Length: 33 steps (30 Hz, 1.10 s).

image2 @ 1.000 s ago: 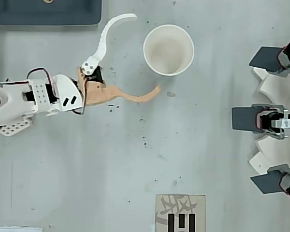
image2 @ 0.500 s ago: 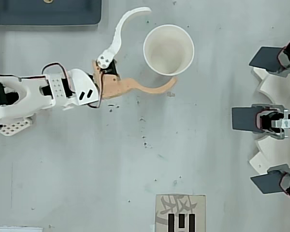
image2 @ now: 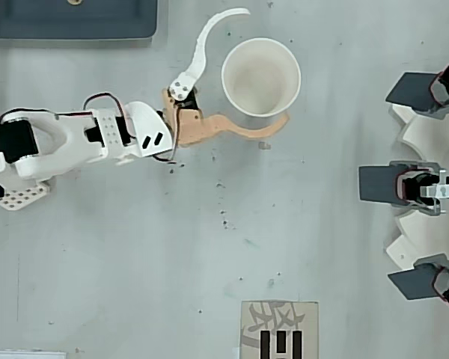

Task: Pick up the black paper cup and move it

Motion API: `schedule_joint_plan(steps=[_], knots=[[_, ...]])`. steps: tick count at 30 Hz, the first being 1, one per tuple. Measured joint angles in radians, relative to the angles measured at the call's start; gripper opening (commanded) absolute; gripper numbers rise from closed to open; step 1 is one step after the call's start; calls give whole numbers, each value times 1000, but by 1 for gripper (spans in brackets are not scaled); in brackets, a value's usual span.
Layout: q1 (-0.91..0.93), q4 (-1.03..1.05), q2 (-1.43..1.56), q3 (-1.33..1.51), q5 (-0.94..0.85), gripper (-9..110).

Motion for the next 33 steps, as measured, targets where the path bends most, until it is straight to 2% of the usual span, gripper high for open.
schedule_joint_plan(steps=[22,33], knots=[[-8,2,-155,-140,18,43],[-8,3,-186,-140,35,38]])
